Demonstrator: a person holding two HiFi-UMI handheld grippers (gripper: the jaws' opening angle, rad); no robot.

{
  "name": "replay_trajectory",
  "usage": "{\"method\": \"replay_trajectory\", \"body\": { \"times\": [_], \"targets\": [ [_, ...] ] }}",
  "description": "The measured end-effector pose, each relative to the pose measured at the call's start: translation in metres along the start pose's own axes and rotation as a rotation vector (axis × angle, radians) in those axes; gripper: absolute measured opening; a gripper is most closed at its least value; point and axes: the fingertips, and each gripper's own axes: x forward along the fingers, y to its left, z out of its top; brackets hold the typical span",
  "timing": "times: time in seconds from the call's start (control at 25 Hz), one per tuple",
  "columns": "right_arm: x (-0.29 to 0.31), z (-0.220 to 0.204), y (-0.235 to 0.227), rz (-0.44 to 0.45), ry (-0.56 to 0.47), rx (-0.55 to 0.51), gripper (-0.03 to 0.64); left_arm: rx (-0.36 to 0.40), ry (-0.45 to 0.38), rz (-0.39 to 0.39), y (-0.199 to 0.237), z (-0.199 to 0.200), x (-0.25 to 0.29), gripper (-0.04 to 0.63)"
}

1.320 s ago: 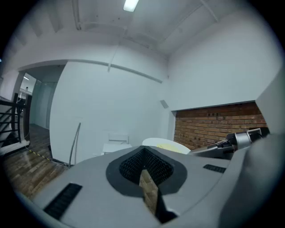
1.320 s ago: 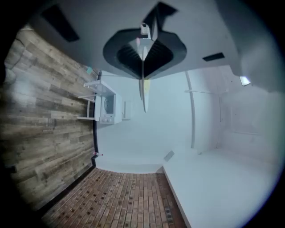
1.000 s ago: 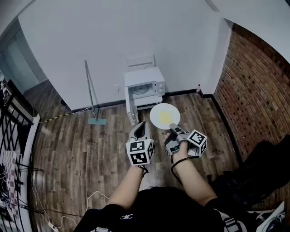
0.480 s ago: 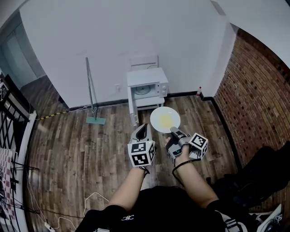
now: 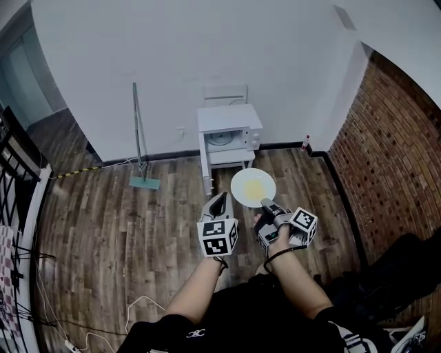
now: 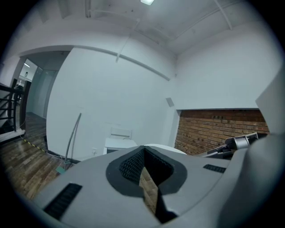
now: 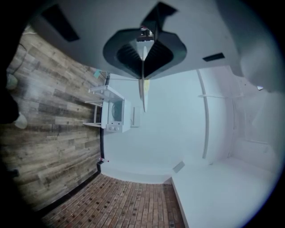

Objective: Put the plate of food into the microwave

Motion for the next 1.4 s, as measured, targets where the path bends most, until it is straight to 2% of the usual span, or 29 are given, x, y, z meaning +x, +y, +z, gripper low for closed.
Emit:
{"method": "replay_trajectory", "body": {
  "times": [0.2,0.44,0.64,0.96,1.12,1.4],
  "targets": [
    [0.036,0.027,-0.003,0.007,0.003,0.013,0.026,0.003,0.023,0.017,0.012,-0.004,0.036,-0.002],
    [0.095,0.081,-0.01,0.002,0.035,0.019,0.026,0.029,0.03,0.058,0.018,0.005,0.103,-0.002],
    [0.148,0.132,0.006,0.01,0.06,-0.014,0.026,0.02,0.04,0.096,0.02,0.023,0.17,-0.002],
    [0.215,0.194,-0.003,-0.035,0.139,0.004,0.026,-0.007,0.078,0.168,0.023,0.024,0.257,-0.002],
    [0.244,0.212,-0.003,-0.036,0.171,0.013,0.026,-0.018,0.087,0.2,0.028,0.022,0.286,-0.002],
    [0.285,0.217,-0.016,-0.073,0.234,0.008,0.026,-0.03,0.113,0.235,0.045,0.019,0.324,-0.002]
  ]
}}
